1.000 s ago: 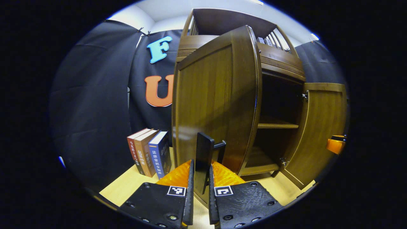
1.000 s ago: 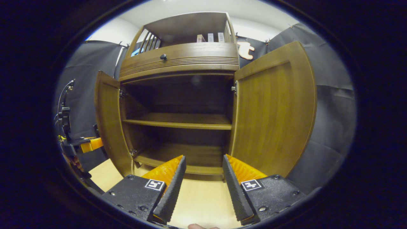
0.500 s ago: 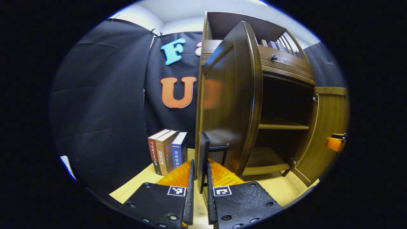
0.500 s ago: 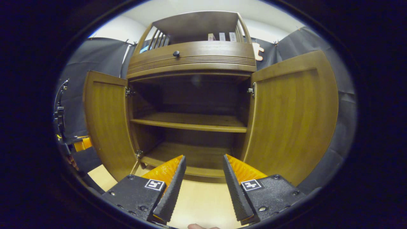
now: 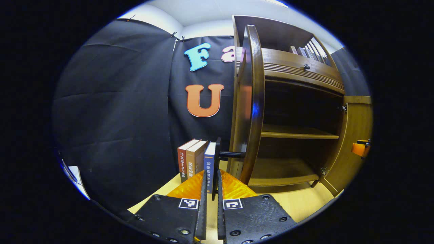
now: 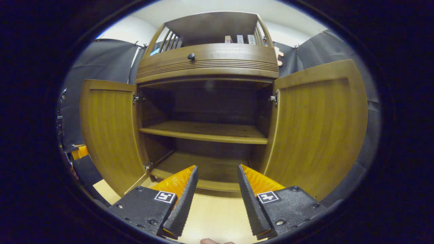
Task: Open the right door of the double-door shoe cabinet with the right hand, and open the left door with the left hand.
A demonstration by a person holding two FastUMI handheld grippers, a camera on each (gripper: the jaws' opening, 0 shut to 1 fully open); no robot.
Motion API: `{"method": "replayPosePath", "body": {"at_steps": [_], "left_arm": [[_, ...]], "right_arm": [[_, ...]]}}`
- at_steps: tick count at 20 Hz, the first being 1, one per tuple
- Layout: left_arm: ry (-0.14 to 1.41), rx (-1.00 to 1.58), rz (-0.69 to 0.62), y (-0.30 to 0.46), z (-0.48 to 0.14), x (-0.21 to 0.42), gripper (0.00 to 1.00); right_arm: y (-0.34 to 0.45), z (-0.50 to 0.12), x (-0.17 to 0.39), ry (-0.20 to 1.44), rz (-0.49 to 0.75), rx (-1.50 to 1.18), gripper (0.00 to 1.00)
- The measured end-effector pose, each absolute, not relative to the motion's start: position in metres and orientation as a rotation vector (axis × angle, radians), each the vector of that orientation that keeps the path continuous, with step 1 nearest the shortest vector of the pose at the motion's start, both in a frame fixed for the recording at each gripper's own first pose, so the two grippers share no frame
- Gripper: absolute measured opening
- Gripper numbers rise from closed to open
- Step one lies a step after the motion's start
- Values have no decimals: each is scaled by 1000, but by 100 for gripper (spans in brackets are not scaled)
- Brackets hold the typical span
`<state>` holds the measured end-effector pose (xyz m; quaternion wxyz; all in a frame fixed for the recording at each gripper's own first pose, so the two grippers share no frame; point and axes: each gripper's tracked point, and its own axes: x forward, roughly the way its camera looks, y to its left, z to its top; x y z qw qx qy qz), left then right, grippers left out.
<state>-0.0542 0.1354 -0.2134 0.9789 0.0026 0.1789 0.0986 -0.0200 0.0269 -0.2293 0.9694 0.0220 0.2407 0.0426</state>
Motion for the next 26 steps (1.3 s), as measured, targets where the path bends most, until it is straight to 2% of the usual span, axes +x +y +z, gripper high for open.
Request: {"method": "replayPosePath", "body": {"at_steps": [4, 7, 11, 12, 13, 14, 15, 16, 19, 21, 22, 23, 24, 26], "left_arm": [[313, 27, 287, 159, -196, -63, 12], [249, 54, 318, 162, -168, -67, 12], [164, 77, 260, 129, -132, -59, 12], [148, 84, 251, 116, -125, -55, 26], [134, 91, 226, 105, -120, -51, 25], [123, 99, 200, 91, -117, -45, 16], [122, 104, 162, 74, -117, -41, 29], [119, 106, 133, 59, -115, -37, 37], [120, 79, 23, 14, -107, -27, 60], [106, 30, -45, -17, -99, -22, 64], [107, 14, -74, -28, -99, -20, 72], [125, 10, -94, -38, -103, -20, 75], [144, 16, -96, -41, -107, -22, 81], [165, 32, -97, -44, -110, -21, 92]], "right_arm": [[23, -227, -14, 486, 79, 57, 76], [18, -224, -11, 482, 76, 53, 74], [14, -207, -6, 450, 80, 61, 79], [14, -201, -6, 437, 81, 61, 83], [11, -195, -6, 422, 76, 60, 82], [8, -189, -5, 408, 75, 62, 84], [6, -181, -4, 394, 76, 69, 86], [5, -175, -3, 382, 81, 75, 91], [-3, -157, -5, 343, 78, 61, 93], [-6, -150, -6, 304, 92, 63, 95], [-9, -152, -8, 304, 91, 55, 95], [-13, -153, -10, 309, 87, 49, 96], [-14, -153, -13, 310, 86, 44, 100], [-22, -148, -17, 300, 72, 34, 100]]}}
